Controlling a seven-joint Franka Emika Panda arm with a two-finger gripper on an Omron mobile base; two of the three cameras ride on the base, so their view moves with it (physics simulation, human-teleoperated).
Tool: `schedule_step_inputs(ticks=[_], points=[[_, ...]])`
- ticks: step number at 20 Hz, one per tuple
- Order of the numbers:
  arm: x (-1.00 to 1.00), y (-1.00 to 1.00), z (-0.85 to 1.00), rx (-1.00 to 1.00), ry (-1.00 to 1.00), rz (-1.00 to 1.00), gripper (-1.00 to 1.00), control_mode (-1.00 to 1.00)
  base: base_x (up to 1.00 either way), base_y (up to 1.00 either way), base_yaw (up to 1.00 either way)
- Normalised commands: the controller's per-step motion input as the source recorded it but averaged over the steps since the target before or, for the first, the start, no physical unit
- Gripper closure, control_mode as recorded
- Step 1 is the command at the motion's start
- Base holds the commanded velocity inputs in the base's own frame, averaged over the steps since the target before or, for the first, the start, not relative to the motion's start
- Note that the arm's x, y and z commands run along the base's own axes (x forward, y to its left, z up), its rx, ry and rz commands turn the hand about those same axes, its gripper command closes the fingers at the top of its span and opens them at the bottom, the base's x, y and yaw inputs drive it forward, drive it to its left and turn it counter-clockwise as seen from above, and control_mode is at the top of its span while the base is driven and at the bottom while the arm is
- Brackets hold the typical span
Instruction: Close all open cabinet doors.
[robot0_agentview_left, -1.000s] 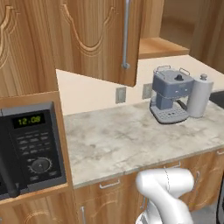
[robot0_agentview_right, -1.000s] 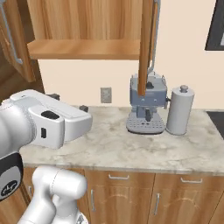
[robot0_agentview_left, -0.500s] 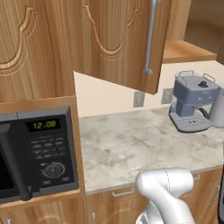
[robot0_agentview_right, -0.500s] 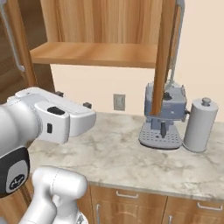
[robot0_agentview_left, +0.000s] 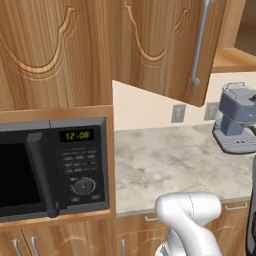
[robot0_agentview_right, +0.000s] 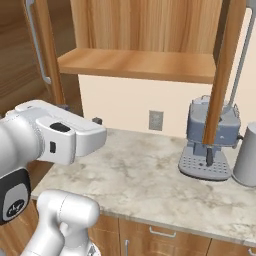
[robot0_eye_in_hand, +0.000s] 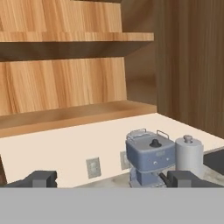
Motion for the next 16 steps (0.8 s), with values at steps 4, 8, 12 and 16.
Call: schedule_step_inputs(ticks=[4,8,12,16], points=[[0.00,0.00,0.00,0.00,0.00,0.00,-1.00,1.00,-0.17,-0.37,0.08],[0.00,0.00,0.00,0.00,0.00,0.00,-1.00,1.00,0.19,-0.37,0.09],[0.00,0.00,0.00,0.00,0.00,0.00,-1.00,1.00,0.04,-0.47,0.07],[0.00,0.00,0.00,0.00,0.00,0.00,-1.00,1.00,0.00,-0.11,0.00]])
